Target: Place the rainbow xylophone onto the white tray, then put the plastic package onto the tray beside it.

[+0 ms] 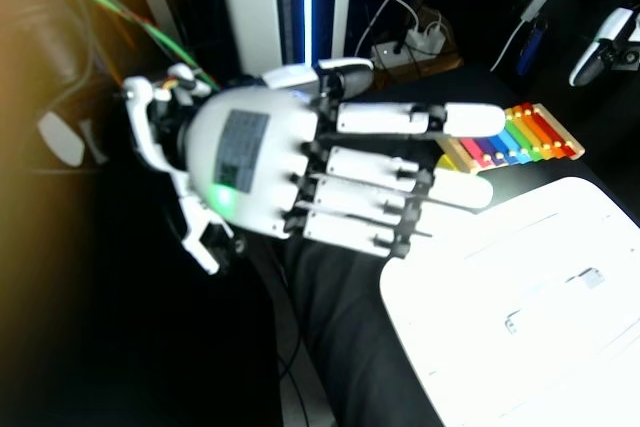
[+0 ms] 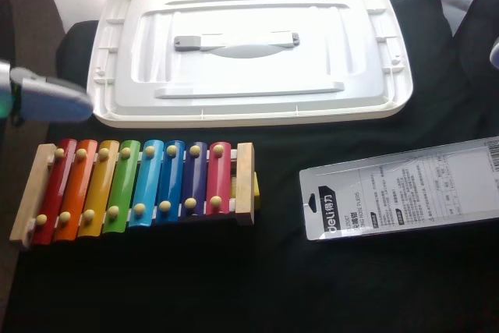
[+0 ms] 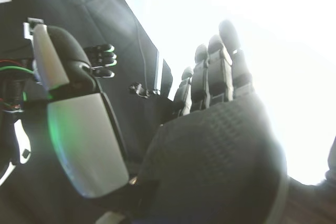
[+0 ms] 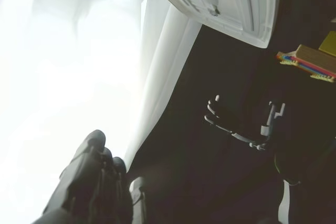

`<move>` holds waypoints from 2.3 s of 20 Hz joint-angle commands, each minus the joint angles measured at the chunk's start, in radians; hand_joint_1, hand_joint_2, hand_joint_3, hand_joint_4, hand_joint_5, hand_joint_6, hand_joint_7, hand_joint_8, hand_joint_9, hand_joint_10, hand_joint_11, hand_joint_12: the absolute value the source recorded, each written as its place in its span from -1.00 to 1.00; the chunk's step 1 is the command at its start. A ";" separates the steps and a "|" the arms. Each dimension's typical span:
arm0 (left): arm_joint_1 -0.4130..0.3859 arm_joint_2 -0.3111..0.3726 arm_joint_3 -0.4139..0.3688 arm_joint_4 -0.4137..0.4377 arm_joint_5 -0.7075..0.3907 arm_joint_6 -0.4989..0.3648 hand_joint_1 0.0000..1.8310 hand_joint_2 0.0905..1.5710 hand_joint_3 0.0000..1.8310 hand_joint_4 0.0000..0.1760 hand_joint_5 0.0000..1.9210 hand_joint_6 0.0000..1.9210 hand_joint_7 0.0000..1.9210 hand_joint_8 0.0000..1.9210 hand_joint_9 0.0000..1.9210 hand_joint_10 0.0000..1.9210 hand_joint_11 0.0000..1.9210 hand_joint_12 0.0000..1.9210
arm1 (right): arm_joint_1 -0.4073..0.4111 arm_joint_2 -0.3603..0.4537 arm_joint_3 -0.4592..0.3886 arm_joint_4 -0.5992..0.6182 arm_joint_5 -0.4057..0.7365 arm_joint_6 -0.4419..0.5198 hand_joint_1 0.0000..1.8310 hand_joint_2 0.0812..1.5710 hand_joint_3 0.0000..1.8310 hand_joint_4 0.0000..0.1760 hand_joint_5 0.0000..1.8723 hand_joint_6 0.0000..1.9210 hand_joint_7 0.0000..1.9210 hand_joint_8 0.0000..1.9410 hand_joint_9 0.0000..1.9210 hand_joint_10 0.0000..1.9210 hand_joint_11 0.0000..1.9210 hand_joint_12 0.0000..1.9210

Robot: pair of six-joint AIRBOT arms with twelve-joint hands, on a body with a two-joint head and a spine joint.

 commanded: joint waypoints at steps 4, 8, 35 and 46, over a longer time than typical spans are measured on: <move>-0.052 0.006 0.006 0.073 -0.021 -0.035 -0.25 0.02 -0.99 -1.00 -1.00 -1.00 -0.84 -1.00 -0.79 -0.99 -1.00 -0.34 | 0.013 -0.007 0.008 0.040 0.105 0.011 -0.35 -0.14 -0.99 1.00 -0.96 -1.00 -0.98 -0.99 -1.00 -1.00 -1.00 -1.00; -0.184 0.011 0.012 0.355 0.178 -0.184 -0.22 -0.07 -1.00 -0.93 -1.00 -1.00 -0.99 -1.00 -0.91 -1.00 -1.00 -0.60 | 0.013 -0.015 0.011 0.037 0.102 0.011 -0.35 -0.05 -0.97 1.00 -0.98 -1.00 -0.98 -1.00 -1.00 -1.00 -0.99 -1.00; -0.222 -0.200 0.092 0.884 0.369 -0.650 -0.34 -0.31 -1.00 -1.00 -1.00 -1.00 -1.00 -1.00 -0.96 -0.99 -0.94 -0.90 | 0.013 -0.044 0.013 0.037 0.102 0.011 -0.10 -0.05 -1.00 1.00 -0.93 -0.99 -0.91 -1.00 -0.89 -0.98 -0.84 -0.93; -0.195 -0.242 0.101 0.839 0.356 -0.608 -0.32 -0.37 -1.00 -0.41 -1.00 -1.00 -1.00 -1.00 -0.99 -1.00 -0.99 -1.00 | 0.013 -0.050 0.012 0.038 0.102 0.011 0.02 -0.10 -1.00 1.00 -0.92 -1.00 -0.84 -0.99 -0.87 -0.99 -0.82 -0.92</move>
